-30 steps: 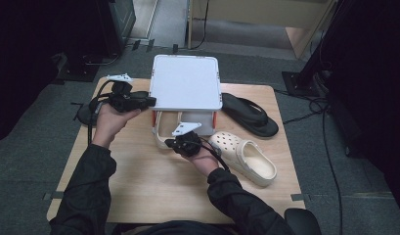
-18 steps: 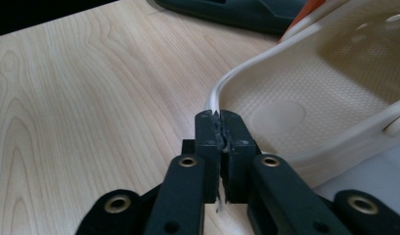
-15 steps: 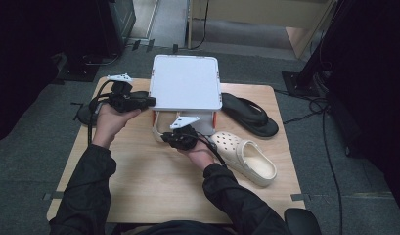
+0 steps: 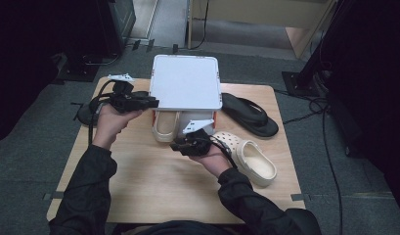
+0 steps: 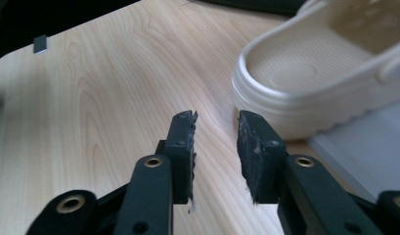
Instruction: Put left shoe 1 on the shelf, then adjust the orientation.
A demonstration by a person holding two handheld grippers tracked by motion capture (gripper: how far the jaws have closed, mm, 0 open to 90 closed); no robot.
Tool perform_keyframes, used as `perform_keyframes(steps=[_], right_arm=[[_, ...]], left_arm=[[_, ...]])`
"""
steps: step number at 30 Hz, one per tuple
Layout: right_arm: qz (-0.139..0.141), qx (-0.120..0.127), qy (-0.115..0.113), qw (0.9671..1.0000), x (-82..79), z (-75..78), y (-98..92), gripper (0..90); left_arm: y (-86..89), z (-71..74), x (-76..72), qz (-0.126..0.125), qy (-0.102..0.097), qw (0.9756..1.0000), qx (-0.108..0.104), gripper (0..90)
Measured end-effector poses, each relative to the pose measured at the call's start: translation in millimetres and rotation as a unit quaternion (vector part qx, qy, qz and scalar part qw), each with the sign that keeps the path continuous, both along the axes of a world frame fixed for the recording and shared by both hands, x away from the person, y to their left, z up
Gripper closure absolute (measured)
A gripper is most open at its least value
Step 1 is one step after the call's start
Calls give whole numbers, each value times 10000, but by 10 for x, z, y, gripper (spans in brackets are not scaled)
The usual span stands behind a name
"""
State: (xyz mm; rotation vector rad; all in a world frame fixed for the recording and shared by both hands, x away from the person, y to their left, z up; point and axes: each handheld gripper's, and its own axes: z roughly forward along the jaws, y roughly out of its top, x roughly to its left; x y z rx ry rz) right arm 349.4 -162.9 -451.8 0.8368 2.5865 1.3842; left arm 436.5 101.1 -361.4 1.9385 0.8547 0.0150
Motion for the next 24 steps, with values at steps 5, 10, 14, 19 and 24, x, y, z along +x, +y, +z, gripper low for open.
perform_keyframes(steps=[5, 10, 14, 19, 24], right_arm=[[-42, 28, -45, 10000, -89, 94, -244, 669], [-209, 112, -152, 9996, -180, 210, -597, 669], [-277, 74, -261, 9992, -207, 261, -792, 659], [-424, 48, -266, 9987, -236, 294, -1014, 652], [-537, -20, -251, 9982, -249, 276, -1208, 648]], left_arm=[[-39, 32, -95, -23, -61, 9999, 80, 624], [-87, 76, -212, -149, 47, 9997, 208, 565], [-114, 88, -293, -157, 38, 9999, 40, 553], [-136, 50, -338, -110, 54, 9999, 82, 554], [-178, -31, -400, -115, 42, 9998, 182, 553]])
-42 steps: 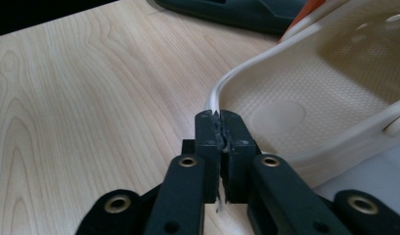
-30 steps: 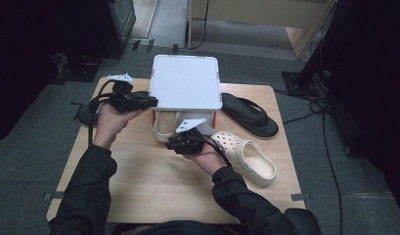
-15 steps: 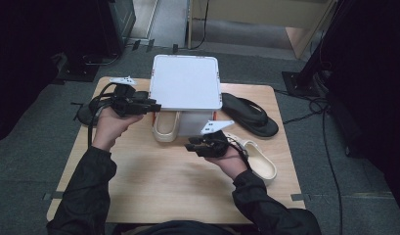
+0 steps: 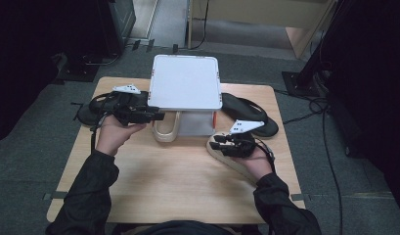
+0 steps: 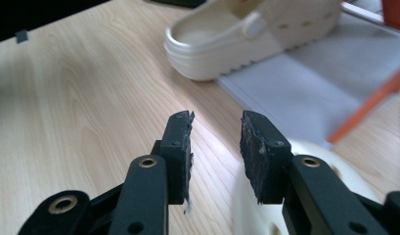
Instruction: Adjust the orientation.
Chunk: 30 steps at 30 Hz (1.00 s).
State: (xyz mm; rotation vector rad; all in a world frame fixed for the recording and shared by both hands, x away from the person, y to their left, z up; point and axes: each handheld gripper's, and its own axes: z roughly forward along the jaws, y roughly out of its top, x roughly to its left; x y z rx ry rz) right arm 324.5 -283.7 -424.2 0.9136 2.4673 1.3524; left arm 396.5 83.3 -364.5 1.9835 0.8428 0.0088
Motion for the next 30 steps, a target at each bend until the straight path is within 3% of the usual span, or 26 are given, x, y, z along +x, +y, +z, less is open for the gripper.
perform_keyframes(steps=[4, 10, 16, 25, 30], right_arm=[[-93, -37, -69, 9999, 2, -2, -146, 646], [-285, -64, 15, 9996, 16, -15, -391, 623], [-370, -142, -10, 9992, 20, -34, -527, 598], [-644, -137, -88, 9978, -5, 0, -737, 571], [-790, -126, -44, 9968, -31, -26, -891, 528]], left_arm=[[-19, -79, -62, 2, 45, 10000, 52, 546], [-38, -215, -186, 8, 100, 9999, 108, 542], [-47, -316, -224, 34, 123, 9999, 85, 541], [-117, -420, -200, -72, 182, 9998, 88, 536], [-169, -442, -165, -158, 115, 9998, 84, 534]])
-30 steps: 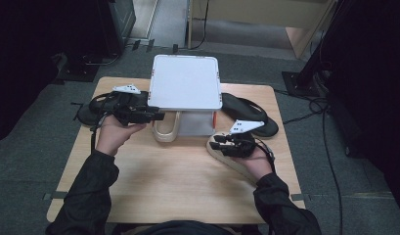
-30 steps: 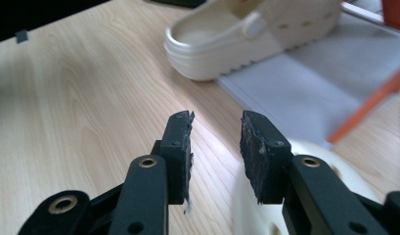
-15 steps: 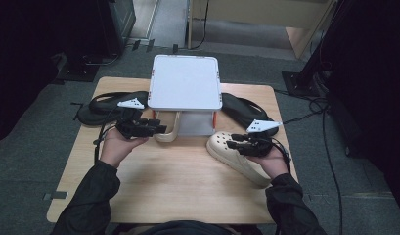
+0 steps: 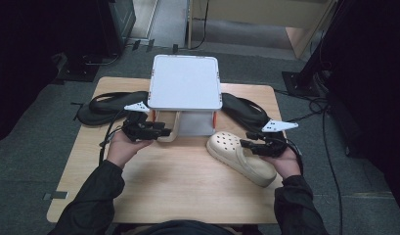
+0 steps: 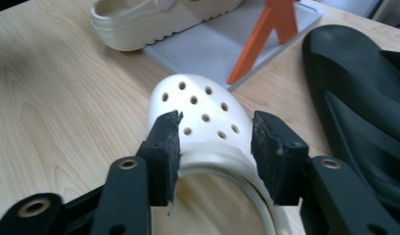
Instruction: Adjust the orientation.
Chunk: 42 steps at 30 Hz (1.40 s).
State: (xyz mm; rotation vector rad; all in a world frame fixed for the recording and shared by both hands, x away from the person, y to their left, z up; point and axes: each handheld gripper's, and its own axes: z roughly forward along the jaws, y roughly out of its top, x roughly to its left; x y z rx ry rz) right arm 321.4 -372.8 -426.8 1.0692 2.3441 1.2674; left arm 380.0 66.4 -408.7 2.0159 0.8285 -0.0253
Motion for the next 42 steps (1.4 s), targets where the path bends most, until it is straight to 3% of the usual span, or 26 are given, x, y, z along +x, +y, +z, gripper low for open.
perform_keyframes(steps=[2, 8, 13, 17, 19, 21, 28, 29, 34, 42], right_arm=[[-52, 154, -5, 9999, -19, -1, -78, 510], [-187, 10, 104, 9998, -59, -37, -189, 507], [-178, -126, 214, 9995, -46, -168, -204, 489], [-173, -41, 244, 9995, -20, -203, -237, 482], [-198, -263, 349, 9988, 1, -254, -252, 483], [-172, -306, 375, 9987, 8, -269, -254, 486], [-166, -379, 492, 9979, 126, -388, -132, 542], [-172, -377, 477, 9980, 154, -400, -116, 597], [-277, -284, 572, 9976, 176, -407, -128, 634], [-201, -518, 534, 9970, 141, -342, -1, 711]], left_arm=[[-13, -9, 16, -23, -3, 10000, 29, 532], [-40, -32, 57, -52, 26, 10000, 25, 531], [-56, -47, 75, -84, 42, 9999, 39, 530], [-55, -58, 78, -80, 53, 9999, 44, 529], [-46, -60, 81, -56, 62, 10000, 33, 529], [-43, -60, 80, -47, 64, 10000, 5, 529], [-42, -73, 81, -28, 86, 9999, 45, 530], [-43, -73, 79, -23, 88, 10000, 42, 530], [-31, -76, 81, 13, 68, 10000, 32, 532], [-12, -66, 81, 33, 46, 10000, 34, 537]])
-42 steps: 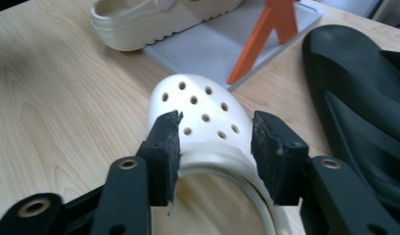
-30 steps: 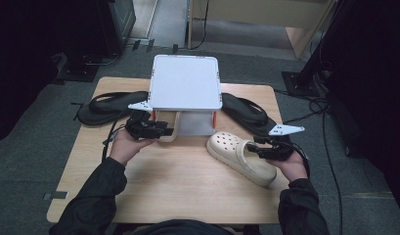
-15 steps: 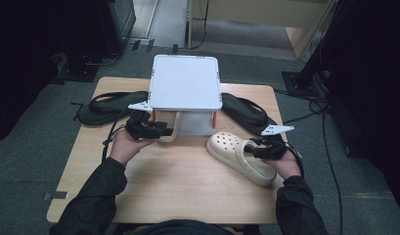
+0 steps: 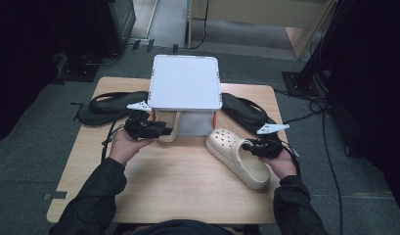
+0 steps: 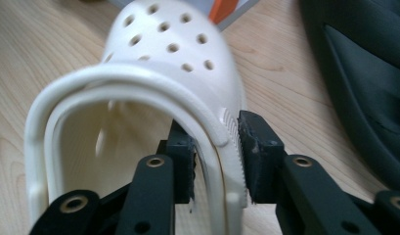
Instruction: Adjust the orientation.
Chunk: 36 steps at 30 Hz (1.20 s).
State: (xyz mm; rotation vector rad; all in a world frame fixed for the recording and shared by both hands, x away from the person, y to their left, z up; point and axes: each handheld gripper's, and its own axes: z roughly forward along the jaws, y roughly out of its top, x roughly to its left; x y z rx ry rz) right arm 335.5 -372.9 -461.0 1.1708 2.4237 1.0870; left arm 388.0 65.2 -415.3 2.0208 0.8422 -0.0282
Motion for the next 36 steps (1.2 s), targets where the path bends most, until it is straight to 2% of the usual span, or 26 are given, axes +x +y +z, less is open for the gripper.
perform_keyframes(steps=[5, 11, 21, 29, 32, 36], right_arm=[[24, -6, -33, 10000, -43, 64, 117, 751], [14, 70, -163, 9998, -69, 143, 271, 752], [-264, 224, -273, 9990, 23, 262, 550, 753], [-229, 165, -280, 9992, 155, 206, 752, 750], [-425, 135, -375, 9983, 219, 183, 868, 749], [-454, 95, -429, 9980, 242, 141, 957, 742]], left_arm=[[1, 3, -2, 5, -10, 10000, -18, 552], [11, 20, 1, 21, -16, 10000, -26, 558], [32, 49, 14, 71, -98, 9999, -27, 566], [11, 34, 23, 53, -78, 9999, -89, 569], [2, 25, 29, -7, -60, 9999, -143, 605], [-57, -23, 30, -58, -49, 10000, -41, 608]])
